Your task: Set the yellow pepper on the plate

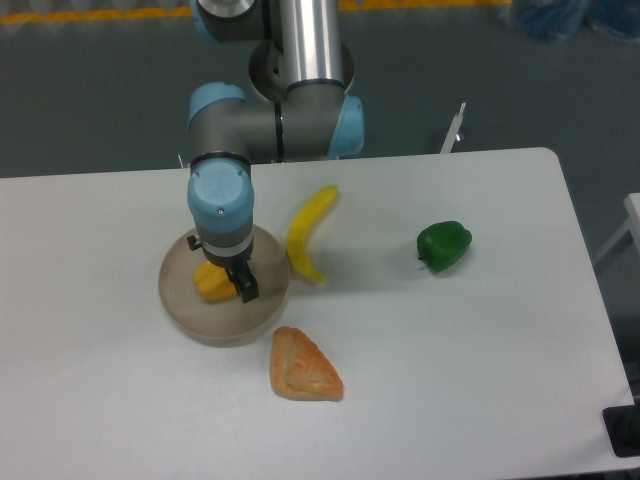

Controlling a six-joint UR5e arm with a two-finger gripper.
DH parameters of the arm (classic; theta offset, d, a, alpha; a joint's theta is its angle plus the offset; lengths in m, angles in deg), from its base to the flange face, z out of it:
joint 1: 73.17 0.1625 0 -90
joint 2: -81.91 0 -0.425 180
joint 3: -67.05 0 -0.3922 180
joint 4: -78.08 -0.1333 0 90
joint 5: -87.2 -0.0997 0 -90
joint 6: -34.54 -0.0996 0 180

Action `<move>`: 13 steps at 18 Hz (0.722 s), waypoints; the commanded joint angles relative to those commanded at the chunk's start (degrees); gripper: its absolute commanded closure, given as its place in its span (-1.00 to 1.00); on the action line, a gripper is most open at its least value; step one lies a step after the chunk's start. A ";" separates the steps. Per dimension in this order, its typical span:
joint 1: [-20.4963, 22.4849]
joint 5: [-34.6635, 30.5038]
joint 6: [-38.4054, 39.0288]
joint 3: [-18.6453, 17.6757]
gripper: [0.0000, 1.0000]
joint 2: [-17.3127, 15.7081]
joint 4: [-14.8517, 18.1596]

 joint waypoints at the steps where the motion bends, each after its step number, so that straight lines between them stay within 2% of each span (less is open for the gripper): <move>1: 1.23 -0.09 -0.17 0.44 -1.00 -0.35 -0.44; 6: 10.01 -3.34 -8.25 2.38 -1.00 -1.32 -1.14; 13: 22.14 -3.08 -19.41 5.54 -1.00 -2.02 -1.06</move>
